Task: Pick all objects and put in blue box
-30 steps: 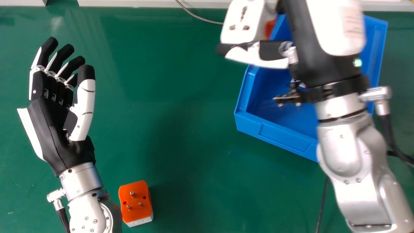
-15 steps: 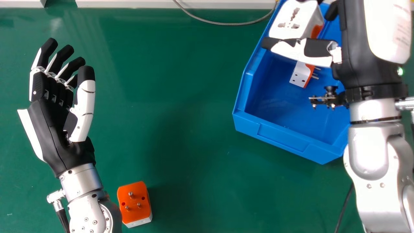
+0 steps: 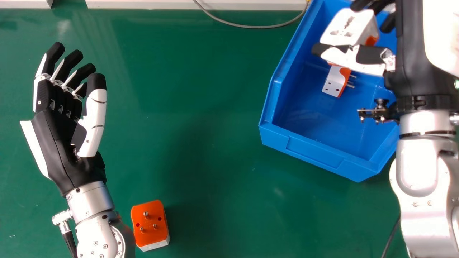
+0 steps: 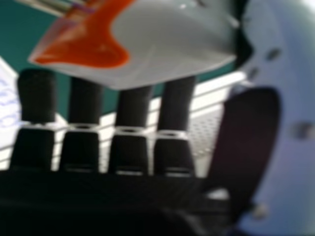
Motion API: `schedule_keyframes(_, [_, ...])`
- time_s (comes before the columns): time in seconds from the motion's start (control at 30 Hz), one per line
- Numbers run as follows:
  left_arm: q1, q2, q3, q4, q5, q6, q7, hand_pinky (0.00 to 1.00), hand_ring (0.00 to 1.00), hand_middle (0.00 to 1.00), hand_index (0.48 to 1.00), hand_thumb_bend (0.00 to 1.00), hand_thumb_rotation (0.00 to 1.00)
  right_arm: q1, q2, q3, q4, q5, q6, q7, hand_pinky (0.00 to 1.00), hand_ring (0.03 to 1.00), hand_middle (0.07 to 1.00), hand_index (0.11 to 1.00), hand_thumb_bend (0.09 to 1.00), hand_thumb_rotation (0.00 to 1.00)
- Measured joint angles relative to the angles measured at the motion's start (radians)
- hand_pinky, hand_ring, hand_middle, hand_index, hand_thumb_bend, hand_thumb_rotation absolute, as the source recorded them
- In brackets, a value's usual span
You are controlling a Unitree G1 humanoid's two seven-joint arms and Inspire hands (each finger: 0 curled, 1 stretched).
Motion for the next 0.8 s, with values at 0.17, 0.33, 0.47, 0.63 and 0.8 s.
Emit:
schedule_keyframes(0.17, [0.000,0.000,0.000,0.000,0.000,0.000,-0.003,0.65,0.71,0.77,0.809,0.63,0.40,0.000,-0.001,-0.001,0.035,-0.003,0.039,-0.001,0.33,0.378,0.474,0.517,0.494,0.00])
schedule_keyframes(0.33, [0.000,0.001,0.000,0.000,-0.001,0.000,-0.005,0.65,0.71,0.77,0.810,0.63,0.40,0.000,-0.009,0.009,0.088,-0.043,0.078,-0.018,0.33,0.382,0.477,0.516,0.494,0.00])
schedule_keyframes(0.47, [0.000,0.000,-0.001,0.000,-0.002,0.000,-0.012,0.65,0.71,0.77,0.811,0.63,0.40,0.000,-0.010,0.016,0.122,-0.041,0.079,-0.031,0.32,0.384,0.480,0.517,0.495,0.00])
schedule_keyframes(0.63, [0.000,0.000,-0.001,0.000,-0.003,0.000,-0.013,0.65,0.71,0.77,0.812,0.64,0.40,0.000,-0.010,0.016,0.141,-0.030,0.077,-0.037,0.32,0.387,0.482,0.518,0.495,0.00])
schedule_keyframes(0.8, [0.000,0.000,-0.001,0.000,-0.003,0.001,-0.013,0.64,0.71,0.77,0.812,0.64,0.40,0.000,-0.010,0.020,0.147,-0.010,0.077,-0.037,0.32,0.391,0.484,0.518,0.495,0.00])
